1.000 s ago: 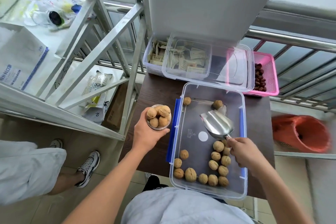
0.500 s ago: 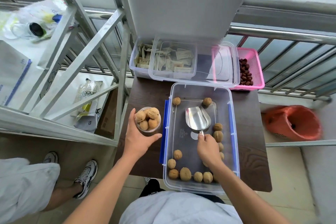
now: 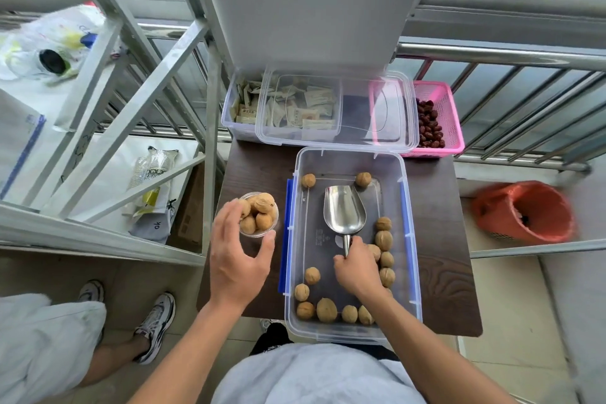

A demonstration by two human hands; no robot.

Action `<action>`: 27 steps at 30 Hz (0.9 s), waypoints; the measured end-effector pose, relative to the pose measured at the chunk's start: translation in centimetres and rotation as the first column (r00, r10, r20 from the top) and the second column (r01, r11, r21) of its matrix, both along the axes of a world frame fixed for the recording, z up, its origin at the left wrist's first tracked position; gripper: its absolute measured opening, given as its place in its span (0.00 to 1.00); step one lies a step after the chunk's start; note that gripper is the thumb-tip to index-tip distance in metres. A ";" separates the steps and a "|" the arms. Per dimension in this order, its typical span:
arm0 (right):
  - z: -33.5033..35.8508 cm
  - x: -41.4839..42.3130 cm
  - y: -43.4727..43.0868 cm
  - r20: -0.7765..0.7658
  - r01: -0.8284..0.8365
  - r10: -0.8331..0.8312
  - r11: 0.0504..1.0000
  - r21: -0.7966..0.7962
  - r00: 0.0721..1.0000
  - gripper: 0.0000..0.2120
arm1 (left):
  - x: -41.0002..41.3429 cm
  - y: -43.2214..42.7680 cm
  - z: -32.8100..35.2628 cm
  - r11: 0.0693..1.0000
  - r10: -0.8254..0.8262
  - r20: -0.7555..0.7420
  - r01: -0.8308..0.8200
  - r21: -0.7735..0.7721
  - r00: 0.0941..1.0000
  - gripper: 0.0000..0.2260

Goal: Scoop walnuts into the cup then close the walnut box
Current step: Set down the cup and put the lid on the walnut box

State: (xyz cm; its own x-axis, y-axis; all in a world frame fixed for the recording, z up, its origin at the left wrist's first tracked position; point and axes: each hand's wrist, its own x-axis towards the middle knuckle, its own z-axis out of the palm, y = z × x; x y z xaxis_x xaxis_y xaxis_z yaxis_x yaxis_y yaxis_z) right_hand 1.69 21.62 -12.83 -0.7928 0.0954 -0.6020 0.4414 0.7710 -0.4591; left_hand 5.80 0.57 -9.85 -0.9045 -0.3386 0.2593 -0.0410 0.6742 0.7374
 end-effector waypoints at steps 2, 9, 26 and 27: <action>0.1 -0.1 0.2 -0.014 -0.042 0.043 0.999 0.012 0.999 0.14 | -0.5 1.2 0.6 0.997 -0.079 -0.047 0.078 -0.027 0.996 0.25; 1.3 -1.4 1.1 -0.161 -0.076 0.088 0.994 0.076 0.983 0.14 | -3.1 5.2 1.8 0.958 -0.286 0.120 0.284 0.038 0.951 0.18; 3.5 -13.2 0.1 -0.471 -0.194 0.346 0.920 0.341 0.811 0.22 | -19.0 6.3 3.4 0.941 -0.039 0.628 -0.182 0.284 0.778 0.21; 3.5 -14.1 0.1 -0.458 -0.211 0.372 0.907 0.365 0.808 0.23 | -19.7 6.1 3.2 0.929 -0.005 0.651 -0.237 0.284 0.759 0.22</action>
State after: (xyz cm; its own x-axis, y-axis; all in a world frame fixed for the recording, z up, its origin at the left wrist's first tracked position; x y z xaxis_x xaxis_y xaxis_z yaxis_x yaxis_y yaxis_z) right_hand -12.41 21.70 -9.31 -0.9919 -0.0894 -0.0905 -0.0592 0.9542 -0.2932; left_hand -13.92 6.63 -6.67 -0.7634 -0.4061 -0.5023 -0.6381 0.3535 0.6840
